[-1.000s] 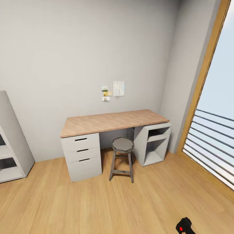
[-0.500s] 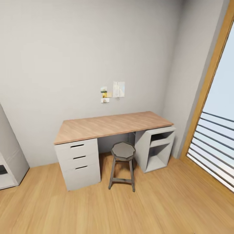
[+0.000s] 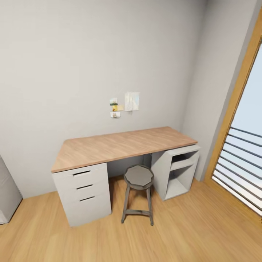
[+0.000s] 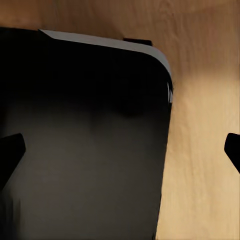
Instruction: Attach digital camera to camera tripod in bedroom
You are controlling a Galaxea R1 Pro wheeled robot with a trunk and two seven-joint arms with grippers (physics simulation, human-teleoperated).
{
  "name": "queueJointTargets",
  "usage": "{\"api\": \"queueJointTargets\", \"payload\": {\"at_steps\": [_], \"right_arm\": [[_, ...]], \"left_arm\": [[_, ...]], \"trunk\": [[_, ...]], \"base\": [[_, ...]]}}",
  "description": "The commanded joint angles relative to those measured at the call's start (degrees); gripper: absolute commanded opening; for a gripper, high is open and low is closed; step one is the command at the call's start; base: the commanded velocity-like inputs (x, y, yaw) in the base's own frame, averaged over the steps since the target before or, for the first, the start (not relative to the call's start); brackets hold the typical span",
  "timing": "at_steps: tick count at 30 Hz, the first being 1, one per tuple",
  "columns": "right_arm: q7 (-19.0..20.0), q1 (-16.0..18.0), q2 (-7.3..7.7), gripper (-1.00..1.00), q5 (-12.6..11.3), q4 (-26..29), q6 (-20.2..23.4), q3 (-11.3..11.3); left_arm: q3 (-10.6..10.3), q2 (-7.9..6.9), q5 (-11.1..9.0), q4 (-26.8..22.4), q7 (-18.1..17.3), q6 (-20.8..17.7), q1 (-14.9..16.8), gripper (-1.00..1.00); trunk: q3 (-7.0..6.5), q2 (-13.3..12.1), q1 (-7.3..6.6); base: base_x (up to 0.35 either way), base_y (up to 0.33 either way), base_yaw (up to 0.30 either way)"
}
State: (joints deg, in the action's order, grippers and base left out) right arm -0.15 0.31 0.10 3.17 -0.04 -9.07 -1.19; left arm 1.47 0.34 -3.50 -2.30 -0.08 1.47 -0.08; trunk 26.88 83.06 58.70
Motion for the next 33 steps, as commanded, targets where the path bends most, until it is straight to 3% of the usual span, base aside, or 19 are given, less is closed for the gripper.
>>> {"api": "queueJointTargets", "payload": {"at_steps": [1,27,33], "right_arm": [[0.0,0.0,0.01,1.00,0.3,0.0,-0.3,-0.1],[0.1,0.0,0.07,1.00,0.5,0.0,-0.5,-0.2],[0.1,0.0,0.07,1.00,0.5,0.0,-0.5,-0.2]], "left_arm": [[0.1,0.01,-0.4,0.0,0.0,0.1,0.0,1.00],[0.1,0.01,-0.4,0.0,0.0,0.1,0.0,1.00],[0.1,-0.04,-0.4,0.0,0.0,0.1,0.0,1.00]], "trunk": [[0.05,0.0,0.03],[0.05,0.0,0.03],[0.05,0.0,0.03]], "base": [[0.286,0.235,-0.223],[0.254,0.263,-0.244],[0.244,0.111,-0.253]]}}
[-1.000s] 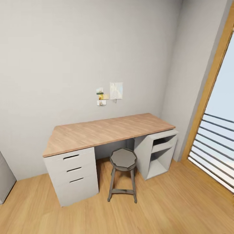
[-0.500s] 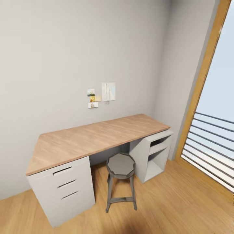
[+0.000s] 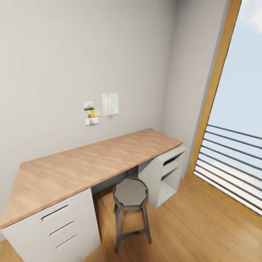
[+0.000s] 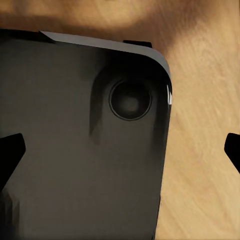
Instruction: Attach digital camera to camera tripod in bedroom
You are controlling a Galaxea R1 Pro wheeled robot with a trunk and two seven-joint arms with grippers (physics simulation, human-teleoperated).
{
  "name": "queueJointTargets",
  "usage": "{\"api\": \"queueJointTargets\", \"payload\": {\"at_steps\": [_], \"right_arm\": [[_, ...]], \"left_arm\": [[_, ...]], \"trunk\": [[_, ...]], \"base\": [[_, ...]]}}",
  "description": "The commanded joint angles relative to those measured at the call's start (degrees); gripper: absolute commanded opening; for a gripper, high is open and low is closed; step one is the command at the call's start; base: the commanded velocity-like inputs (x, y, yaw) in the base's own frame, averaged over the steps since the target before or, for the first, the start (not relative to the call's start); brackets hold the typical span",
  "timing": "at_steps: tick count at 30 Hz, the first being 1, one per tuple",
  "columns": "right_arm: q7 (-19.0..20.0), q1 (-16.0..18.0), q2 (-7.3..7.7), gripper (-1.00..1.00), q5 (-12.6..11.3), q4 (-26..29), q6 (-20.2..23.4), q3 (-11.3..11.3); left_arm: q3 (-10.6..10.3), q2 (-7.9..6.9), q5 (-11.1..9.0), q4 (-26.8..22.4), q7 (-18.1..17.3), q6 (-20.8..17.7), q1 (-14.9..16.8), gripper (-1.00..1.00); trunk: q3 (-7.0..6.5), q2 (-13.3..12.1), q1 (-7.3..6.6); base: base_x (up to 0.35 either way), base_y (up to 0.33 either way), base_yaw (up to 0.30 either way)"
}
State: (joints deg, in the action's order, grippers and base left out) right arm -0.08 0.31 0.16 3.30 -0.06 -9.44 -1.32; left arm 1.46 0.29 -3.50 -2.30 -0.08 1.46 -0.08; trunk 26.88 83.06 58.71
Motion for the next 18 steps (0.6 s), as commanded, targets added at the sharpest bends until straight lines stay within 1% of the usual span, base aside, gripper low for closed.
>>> {"api": "queueJointTargets", "payload": {"at_steps": [1,7,18], "right_arm": [[0.0,0.0,0.01,1.00,0.3,0.0,-0.1,-0.1],[0.0,0.0,0.01,1.00,0.3,0.0,-0.1,-0.1],[0.0,0.0,0.09,1.00,0.4,0.0,-0.1,-0.1]], "left_arm": [[0.1,0.00,-0.4,0.0,0.0,0.1,0.0,1.00],[0.1,-0.02,-0.4,-0.1,0.0,0.1,0.0,1.00],[0.1,0.06,-0.4,-0.1,0.0,0.1,0.0,1.00]], "trunk": [[0.05,0.0,0.01],[0.05,0.0,0.01],[0.05,0.0,0.01]], "base": [[0.094,0.029,-0.274],[0.043,0.013,-0.282],[0.005,0.001,-0.287]]}}
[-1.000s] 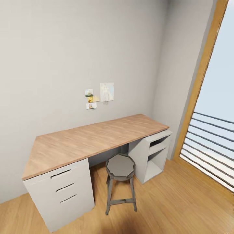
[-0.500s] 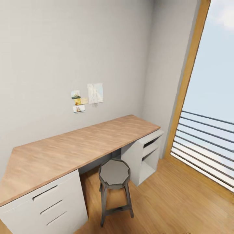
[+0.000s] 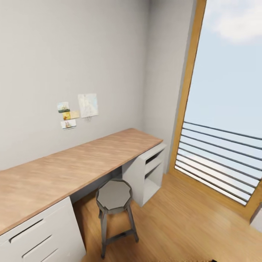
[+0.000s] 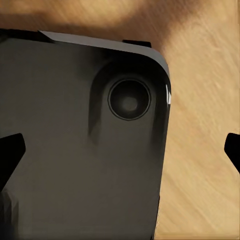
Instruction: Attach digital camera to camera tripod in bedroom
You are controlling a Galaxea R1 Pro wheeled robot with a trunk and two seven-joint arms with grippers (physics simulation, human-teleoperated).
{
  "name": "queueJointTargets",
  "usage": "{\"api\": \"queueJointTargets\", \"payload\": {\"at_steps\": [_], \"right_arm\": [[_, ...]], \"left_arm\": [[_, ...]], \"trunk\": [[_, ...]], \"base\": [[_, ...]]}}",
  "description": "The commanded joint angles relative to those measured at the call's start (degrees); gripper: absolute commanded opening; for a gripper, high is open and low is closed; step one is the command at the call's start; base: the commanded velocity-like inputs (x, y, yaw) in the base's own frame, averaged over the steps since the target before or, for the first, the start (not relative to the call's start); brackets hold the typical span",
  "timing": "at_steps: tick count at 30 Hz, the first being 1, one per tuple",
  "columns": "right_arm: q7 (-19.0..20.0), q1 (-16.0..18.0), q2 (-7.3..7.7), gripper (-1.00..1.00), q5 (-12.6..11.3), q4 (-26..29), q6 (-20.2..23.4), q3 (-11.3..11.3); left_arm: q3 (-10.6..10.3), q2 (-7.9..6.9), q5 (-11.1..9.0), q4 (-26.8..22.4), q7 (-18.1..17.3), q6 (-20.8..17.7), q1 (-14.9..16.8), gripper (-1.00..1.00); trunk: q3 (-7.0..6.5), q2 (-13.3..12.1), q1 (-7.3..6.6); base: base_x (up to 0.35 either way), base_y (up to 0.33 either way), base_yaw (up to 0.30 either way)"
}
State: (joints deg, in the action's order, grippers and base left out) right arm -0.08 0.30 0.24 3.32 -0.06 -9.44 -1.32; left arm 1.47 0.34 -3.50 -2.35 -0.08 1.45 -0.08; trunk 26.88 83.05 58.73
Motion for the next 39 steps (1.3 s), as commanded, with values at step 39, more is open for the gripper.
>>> {"api": "queueJointTargets", "payload": {"at_steps": [39], "right_arm": [[0.1,0.0,0.02,1.00,0.4,0.0,0.3,-0.3]], "left_arm": [[0.0,-0.07,-0.4,0.0,0.0,0.2,0.0,1.00]], "trunk": [[0.05,0.0,0.00]], "base": [[0.219,0.000,-0.152]]}}
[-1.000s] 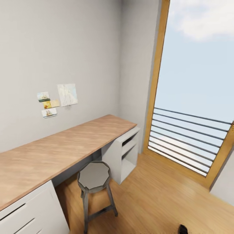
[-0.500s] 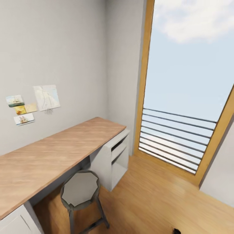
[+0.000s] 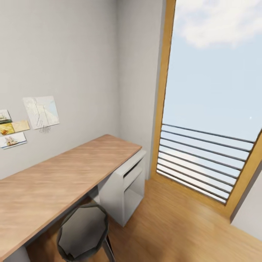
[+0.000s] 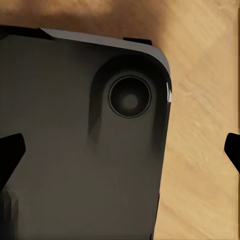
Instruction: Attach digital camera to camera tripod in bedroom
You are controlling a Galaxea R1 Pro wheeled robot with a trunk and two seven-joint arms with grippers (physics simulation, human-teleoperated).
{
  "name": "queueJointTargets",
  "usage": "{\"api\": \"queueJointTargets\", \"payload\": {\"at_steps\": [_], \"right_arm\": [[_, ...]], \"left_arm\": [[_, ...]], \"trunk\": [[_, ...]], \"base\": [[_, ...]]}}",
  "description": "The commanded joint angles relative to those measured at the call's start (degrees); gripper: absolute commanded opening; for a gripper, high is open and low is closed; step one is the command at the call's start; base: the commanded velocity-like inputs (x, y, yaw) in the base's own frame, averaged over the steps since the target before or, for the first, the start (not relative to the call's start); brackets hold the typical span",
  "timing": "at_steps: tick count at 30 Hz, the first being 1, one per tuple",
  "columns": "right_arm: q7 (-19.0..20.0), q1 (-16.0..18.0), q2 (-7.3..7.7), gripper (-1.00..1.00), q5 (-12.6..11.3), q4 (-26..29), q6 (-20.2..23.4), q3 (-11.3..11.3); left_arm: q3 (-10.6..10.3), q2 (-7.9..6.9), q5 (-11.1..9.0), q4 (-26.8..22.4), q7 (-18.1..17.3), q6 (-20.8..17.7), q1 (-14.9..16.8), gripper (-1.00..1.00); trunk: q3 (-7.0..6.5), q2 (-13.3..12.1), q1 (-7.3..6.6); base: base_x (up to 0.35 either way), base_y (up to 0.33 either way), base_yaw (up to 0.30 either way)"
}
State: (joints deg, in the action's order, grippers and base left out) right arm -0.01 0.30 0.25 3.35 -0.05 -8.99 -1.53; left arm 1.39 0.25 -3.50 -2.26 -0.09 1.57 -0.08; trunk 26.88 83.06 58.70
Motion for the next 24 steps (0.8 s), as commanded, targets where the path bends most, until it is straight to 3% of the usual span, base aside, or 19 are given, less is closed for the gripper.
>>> {"api": "queueJointTargets", "payload": {"at_steps": [1,16,24], "right_arm": [[0.0,0.0,0.01,1.00,0.3,0.0,-0.2,-0.1],[-0.1,0.0,-0.13,1.00,0.3,0.0,-0.2,0.0],[-0.2,0.0,-0.11,1.00,0.3,0.0,-0.2,0.0]], "left_arm": [[0.1,0.01,-0.4,0.0,0.0,0.1,0.0,1.00],[0.1,0.04,-0.4,-0.1,0.0,0.2,0.0,1.00],[0.1,0.10,-0.4,-0.1,0.0,0.3,0.0,1.00]], "trunk": [[0.05,0.0,0.03],[0.05,0.0,0.03],[0.05,0.0,0.03]], "base": [[0.322,0.000,0.000],[0.307,-0.036,-0.037],[0.044,-0.015,-0.231]]}}
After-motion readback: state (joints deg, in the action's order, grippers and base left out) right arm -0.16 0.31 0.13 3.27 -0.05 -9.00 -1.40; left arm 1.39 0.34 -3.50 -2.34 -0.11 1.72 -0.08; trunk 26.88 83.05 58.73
